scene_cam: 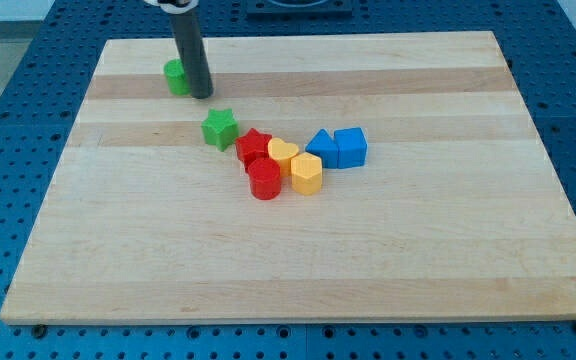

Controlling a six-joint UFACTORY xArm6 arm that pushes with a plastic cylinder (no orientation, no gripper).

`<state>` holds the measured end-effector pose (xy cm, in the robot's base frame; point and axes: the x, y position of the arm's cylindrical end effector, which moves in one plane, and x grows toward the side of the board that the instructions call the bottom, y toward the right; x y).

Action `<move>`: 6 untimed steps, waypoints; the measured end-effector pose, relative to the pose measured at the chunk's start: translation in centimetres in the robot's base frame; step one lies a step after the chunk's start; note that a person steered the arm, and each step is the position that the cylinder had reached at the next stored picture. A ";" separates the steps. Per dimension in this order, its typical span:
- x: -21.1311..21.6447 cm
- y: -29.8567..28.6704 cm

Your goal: Push green circle diagonally above green star

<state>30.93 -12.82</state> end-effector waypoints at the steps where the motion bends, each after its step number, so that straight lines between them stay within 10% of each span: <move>1: -1.1 0.4; 6: -1.3 -5.3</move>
